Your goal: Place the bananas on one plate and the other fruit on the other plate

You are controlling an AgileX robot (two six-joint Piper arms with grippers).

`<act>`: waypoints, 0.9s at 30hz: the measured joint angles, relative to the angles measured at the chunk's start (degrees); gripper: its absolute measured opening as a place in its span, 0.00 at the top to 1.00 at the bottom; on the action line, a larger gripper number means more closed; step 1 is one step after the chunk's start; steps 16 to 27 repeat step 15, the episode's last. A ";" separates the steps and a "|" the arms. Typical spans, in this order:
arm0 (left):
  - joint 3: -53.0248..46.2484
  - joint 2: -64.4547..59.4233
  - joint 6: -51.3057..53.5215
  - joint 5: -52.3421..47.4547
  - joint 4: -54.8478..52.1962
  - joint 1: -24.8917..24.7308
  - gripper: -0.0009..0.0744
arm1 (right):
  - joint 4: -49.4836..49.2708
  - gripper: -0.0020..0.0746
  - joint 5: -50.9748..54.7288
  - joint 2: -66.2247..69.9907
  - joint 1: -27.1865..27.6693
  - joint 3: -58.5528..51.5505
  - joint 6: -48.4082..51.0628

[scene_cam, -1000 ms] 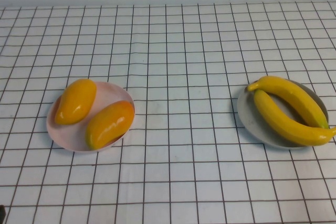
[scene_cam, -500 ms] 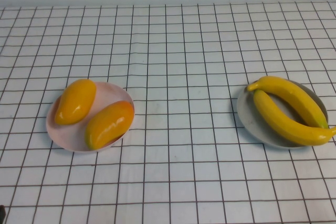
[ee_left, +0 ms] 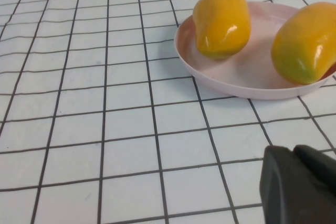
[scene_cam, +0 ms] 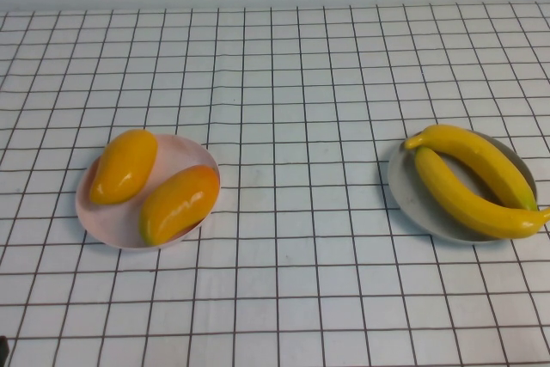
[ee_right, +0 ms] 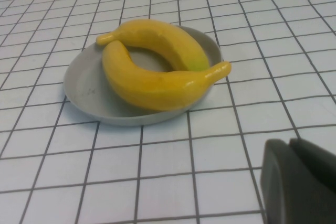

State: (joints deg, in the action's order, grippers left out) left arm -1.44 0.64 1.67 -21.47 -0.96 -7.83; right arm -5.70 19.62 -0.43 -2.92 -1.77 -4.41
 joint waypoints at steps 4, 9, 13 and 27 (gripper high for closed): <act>0.00 0.00 0.00 0.00 0.00 0.00 0.99 | 0.00 0.99 0.02 0.00 0.02 0.00 0.00; 0.00 0.00 0.00 0.00 0.00 0.00 0.99 | 0.00 0.99 0.02 0.00 0.02 0.00 0.00; 0.00 0.00 0.00 0.00 0.00 0.00 0.99 | 0.00 0.99 0.02 0.00 0.78 0.00 0.00; 0.00 0.00 0.00 0.00 0.00 0.00 0.99 | 0.00 0.99 0.02 0.00 1.16 0.00 0.00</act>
